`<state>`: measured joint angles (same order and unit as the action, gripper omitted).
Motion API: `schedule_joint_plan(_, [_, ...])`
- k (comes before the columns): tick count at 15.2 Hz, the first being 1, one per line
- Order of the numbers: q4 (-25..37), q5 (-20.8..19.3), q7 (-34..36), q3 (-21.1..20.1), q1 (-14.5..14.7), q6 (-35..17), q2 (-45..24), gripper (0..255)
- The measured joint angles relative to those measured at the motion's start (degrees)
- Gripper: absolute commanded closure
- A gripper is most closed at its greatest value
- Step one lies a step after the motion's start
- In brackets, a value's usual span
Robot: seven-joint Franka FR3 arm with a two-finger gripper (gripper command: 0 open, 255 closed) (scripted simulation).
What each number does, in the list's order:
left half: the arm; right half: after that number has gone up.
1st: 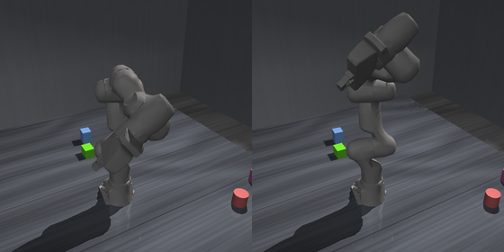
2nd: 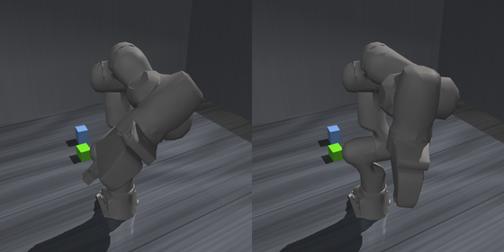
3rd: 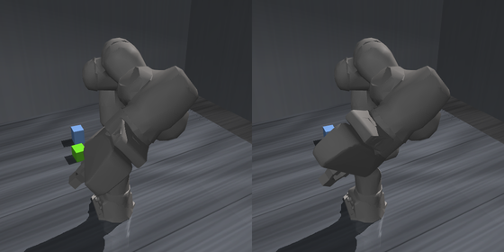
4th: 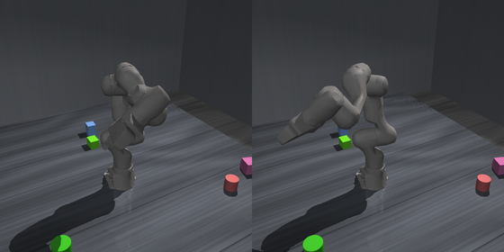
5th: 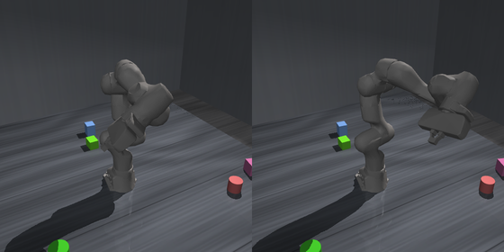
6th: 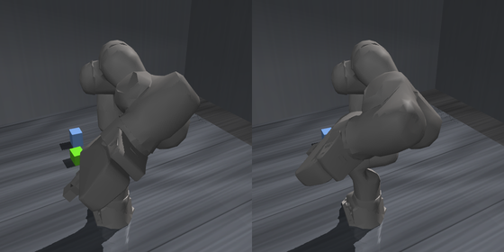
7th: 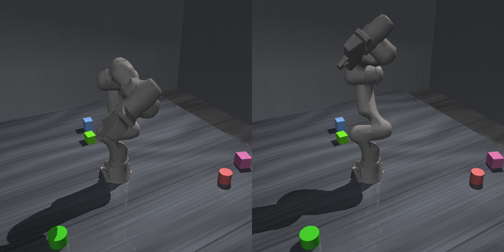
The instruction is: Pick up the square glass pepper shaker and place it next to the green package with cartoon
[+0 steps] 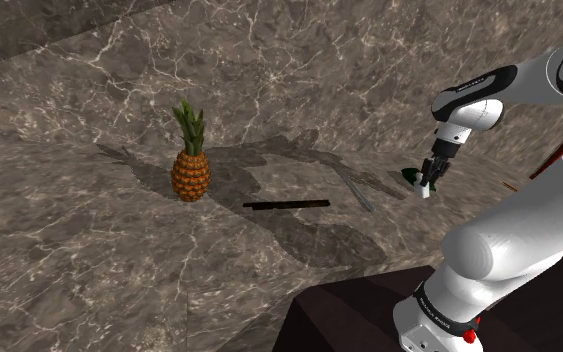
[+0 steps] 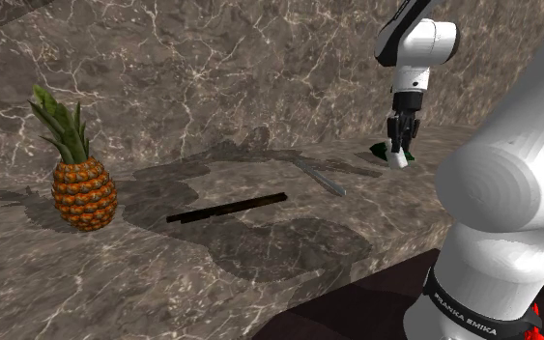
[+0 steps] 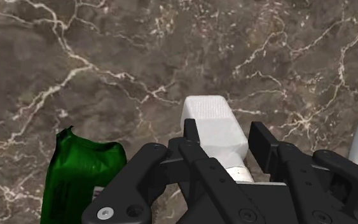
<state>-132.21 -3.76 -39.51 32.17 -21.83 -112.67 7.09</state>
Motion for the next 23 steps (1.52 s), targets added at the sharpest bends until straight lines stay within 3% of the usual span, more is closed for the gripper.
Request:
schedule_joint_plan(9, [-1.41,0.7,-0.71,0.31,0.0,-2.82,-1.59,255])
schedule_joint_plan(10, [-1.41,0.7,-0.71,0.31,0.0,-2.83,-1.6,0])
schedule_joint_plan(16, [-1.42,0.71,-0.71,0.31,0.0,-2.84,-1.6,0])
schedule_joint_plan(23, [4.35,0.05,-0.12,-0.08,0.07,4.46,0.21,0])
